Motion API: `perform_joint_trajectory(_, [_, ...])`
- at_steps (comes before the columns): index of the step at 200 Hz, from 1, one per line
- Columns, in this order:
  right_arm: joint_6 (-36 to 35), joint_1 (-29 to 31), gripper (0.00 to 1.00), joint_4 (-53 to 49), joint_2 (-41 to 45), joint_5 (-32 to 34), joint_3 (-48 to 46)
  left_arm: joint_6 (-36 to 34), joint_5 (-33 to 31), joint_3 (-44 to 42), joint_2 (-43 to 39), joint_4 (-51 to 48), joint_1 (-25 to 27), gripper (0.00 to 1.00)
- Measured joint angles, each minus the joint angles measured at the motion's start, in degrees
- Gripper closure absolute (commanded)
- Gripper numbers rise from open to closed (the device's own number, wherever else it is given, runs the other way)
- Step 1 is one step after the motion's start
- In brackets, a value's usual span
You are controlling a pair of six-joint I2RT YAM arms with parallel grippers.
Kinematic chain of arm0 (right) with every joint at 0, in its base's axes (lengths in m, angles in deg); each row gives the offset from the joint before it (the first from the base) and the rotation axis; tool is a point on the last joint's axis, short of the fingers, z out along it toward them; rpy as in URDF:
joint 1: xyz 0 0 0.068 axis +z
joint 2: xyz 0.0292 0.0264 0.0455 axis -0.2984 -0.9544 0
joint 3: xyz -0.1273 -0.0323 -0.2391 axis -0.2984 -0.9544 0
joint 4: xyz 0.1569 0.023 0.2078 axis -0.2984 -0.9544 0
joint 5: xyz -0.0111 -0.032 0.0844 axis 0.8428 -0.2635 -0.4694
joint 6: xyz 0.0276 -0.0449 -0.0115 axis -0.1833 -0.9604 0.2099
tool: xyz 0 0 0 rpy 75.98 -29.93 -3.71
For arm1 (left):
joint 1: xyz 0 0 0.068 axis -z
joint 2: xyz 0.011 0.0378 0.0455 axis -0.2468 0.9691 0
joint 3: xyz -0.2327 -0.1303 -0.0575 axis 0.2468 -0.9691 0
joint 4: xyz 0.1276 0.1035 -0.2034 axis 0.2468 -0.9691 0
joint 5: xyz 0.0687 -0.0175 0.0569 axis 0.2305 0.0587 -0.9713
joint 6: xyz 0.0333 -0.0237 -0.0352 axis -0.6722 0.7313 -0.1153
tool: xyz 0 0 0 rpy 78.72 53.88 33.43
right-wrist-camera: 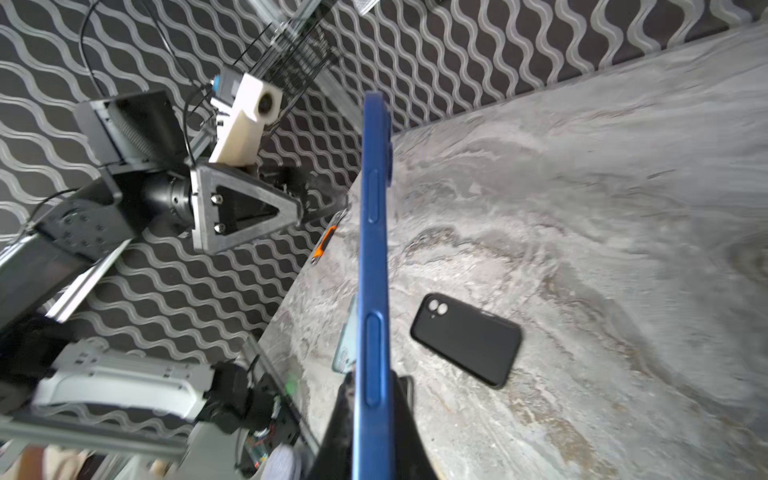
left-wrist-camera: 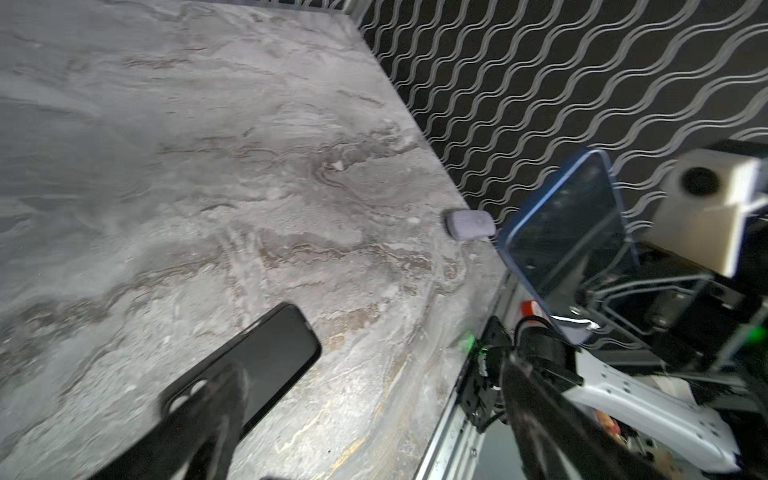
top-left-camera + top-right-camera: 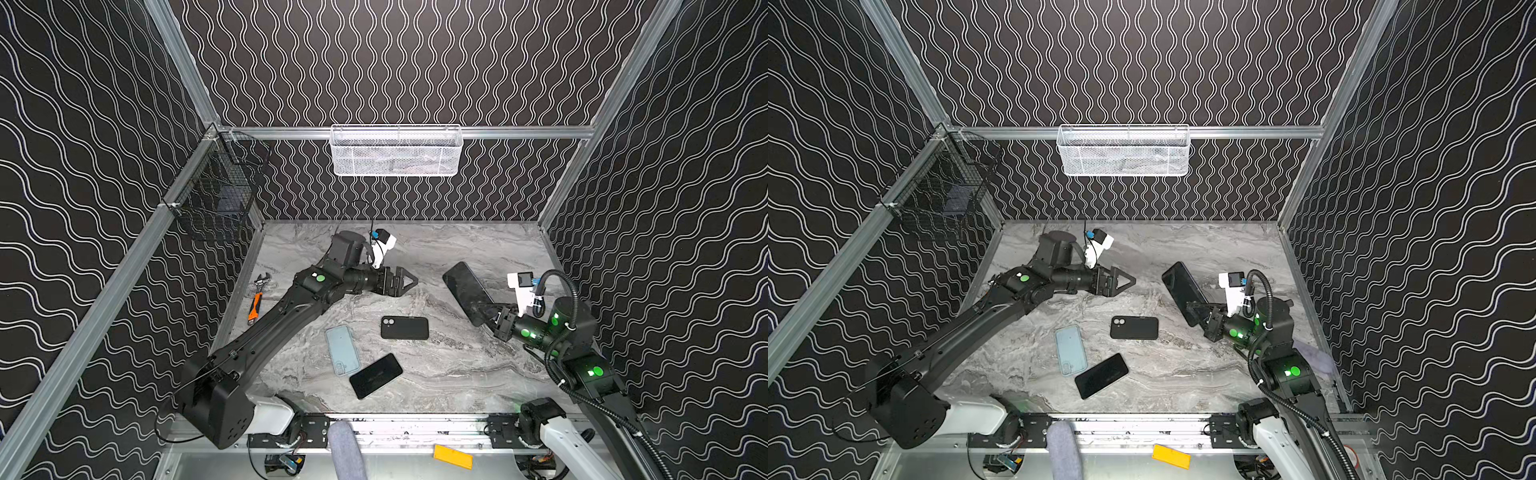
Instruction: Put the phone into the phone case
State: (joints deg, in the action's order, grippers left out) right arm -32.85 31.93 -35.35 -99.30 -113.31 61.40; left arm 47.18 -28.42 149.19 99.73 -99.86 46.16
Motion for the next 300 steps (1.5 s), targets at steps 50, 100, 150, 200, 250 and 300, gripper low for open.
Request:
perform_joint_trajectory(50, [5.0, 0.0, 1.0, 11.1, -5.2, -10.0, -3.4, 0.0, 10.1, -3.5, -0.6, 5.6, 0.0, 0.02])
perform_joint_trajectory(100, [10.1, 0.0, 1.0, 20.6, -10.1, -15.5, -5.5, 4.1, 16.0, -6.6, 0.5, 14.1, 0.0, 0.05])
perform_joint_trajectory(150, [15.6, 0.0, 1.0, 30.8, -12.8, -19.4, -8.6, 15.0, 19.9, -8.6, 4.6, 29.2, 0.0, 0.12])
perform_joint_trajectory(200, [20.7, 0.0, 1.0, 38.9, -13.9, -21.1, -11.0, 18.4, 21.4, -7.6, 6.0, 34.9, 1.0, 0.27])
perform_joint_trajectory(250, [23.4, 0.0, 1.0, 43.7, -14.5, -21.7, -12.7, 21.3, 21.9, -7.6, 7.3, 37.6, 2.7, 0.41])
perform_joint_trajectory(300, [24.0, 0.0, 1.0, 46.2, -14.2, -21.7, -13.0, 22.6, 22.4, -7.7, 7.2, 39.4, 3.4, 0.43])
